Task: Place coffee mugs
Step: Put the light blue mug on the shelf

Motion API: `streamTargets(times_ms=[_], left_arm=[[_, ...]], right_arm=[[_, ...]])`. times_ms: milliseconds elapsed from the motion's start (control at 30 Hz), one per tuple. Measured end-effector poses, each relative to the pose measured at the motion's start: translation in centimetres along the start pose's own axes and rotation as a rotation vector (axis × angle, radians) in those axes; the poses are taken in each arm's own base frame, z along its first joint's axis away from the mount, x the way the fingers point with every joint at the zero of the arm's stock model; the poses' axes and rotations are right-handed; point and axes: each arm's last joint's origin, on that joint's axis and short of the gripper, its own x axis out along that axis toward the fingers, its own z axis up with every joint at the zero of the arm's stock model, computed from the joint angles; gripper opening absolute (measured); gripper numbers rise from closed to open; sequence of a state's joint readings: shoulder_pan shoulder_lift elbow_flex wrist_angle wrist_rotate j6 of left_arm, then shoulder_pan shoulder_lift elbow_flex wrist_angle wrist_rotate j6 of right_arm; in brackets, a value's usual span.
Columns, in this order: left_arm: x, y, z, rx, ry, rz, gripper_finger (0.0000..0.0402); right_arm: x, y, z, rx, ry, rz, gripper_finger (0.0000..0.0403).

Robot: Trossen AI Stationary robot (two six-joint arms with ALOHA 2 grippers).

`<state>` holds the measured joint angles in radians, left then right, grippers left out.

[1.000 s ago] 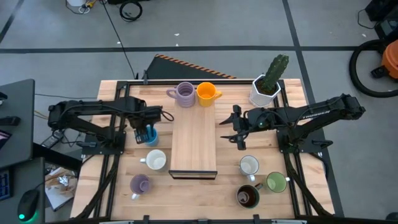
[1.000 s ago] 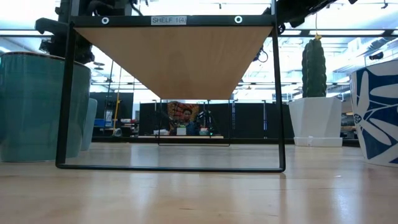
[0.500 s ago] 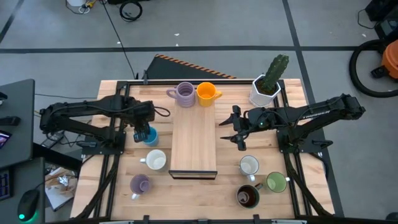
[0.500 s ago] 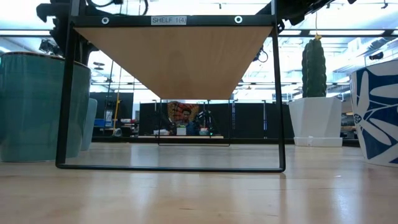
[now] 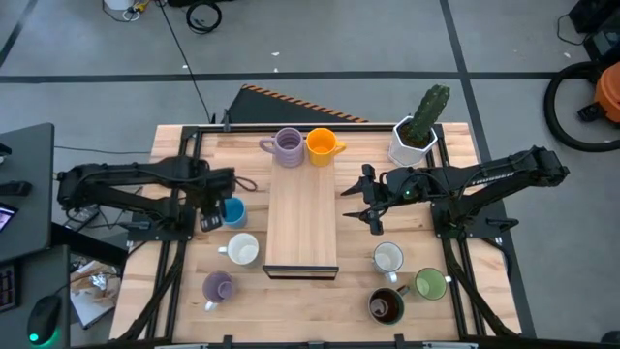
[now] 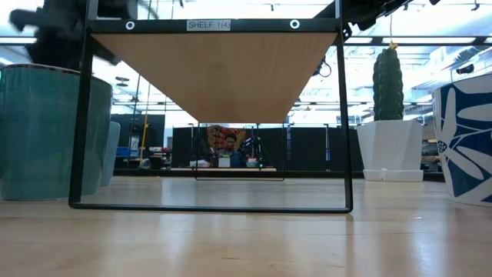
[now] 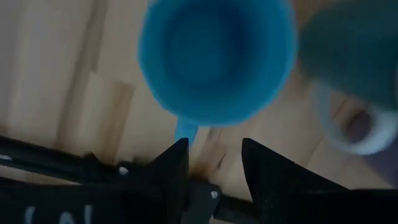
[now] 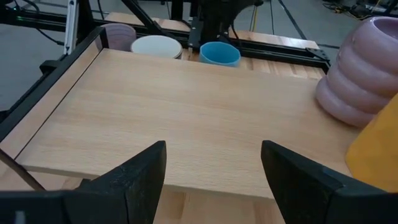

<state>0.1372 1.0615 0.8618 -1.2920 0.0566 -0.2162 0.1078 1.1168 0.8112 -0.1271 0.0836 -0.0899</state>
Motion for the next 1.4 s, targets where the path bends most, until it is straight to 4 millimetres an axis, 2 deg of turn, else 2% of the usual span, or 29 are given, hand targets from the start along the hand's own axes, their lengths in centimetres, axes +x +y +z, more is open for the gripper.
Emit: streamTargets(times_ms=[133, 467, 700, 867, 1200, 1400], left_arm=[[1.4, 0.1, -0.6, 0.011, 0.041, 0.020, 0.0155], [1.9, 0.2, -0.6, 0.023, 0.020, 0.057, 0.0155], [4.2, 0.5, -1.1, -0.015, 0.044, 0.056, 0.0155], [4.3, 0.5, -1.0, -0.102, 0.018, 0.070, 0.0155], [4.5, 0.2, 0.0, -0.146, -0.052, 0.035, 0.0155], [5.4, -0.3, 0.4, -0.073, -0.015, 0.023, 0.0155]], right_arm=[[0.0, 0.0, 0.0, -0.004, -0.002, -0.001, 0.0268], [0.0, 0.0, 0.1, -0.005, -0.015, 0.001, 0.0268], [0.0, 0.0, 0.1, -0.006, -0.016, 0.006, 0.0268], [0.0, 0.0, 0.2, -0.006, -0.023, 0.005, 0.0268], [0.0, 0.0, 0.2, -0.008, -0.022, 0.005, 0.0268], [0.0, 0.0, 0.2, -0.008, -0.021, 0.005, 0.0268]])
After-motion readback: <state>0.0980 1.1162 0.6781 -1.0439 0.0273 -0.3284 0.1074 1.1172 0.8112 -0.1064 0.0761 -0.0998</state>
